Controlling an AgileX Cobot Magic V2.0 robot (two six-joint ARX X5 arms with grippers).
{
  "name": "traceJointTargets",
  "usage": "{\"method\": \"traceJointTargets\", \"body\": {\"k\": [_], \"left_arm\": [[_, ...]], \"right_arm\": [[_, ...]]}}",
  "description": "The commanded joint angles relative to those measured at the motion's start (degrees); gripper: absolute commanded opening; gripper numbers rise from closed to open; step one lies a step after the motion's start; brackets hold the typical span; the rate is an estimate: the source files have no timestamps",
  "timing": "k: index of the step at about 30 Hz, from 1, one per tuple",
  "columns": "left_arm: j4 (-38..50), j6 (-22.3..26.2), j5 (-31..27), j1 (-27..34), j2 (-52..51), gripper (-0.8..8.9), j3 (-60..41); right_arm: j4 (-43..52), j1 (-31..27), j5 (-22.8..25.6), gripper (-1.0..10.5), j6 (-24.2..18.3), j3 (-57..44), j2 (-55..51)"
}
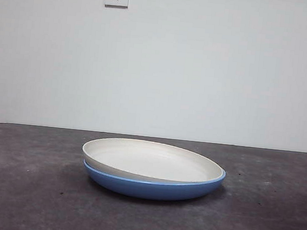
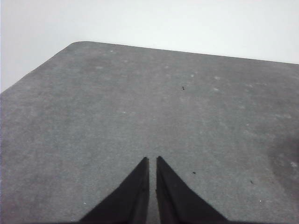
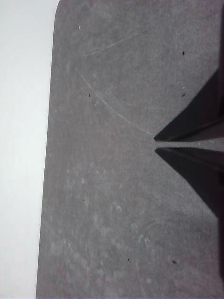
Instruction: Pick up the white plate, put it on the blue plate, put it on desk
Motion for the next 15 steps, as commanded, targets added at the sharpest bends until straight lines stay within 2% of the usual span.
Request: {"method": "traceJointTargets", "body": {"k": [1, 15], "left_arm": [[-0.2, -0.1, -0.3, 0.0, -0.1, 0.26, -1.2], [-0.2, -0.1, -0.3, 0.0, -0.1, 0.26, -1.2]], "right_arm": [[-0.1, -0.1, 0.2, 0.2, 0.8, -0.3, -0.1], [0.7, -0.1, 0.2, 0.2, 0.8, -0.3, -0.1]]}}
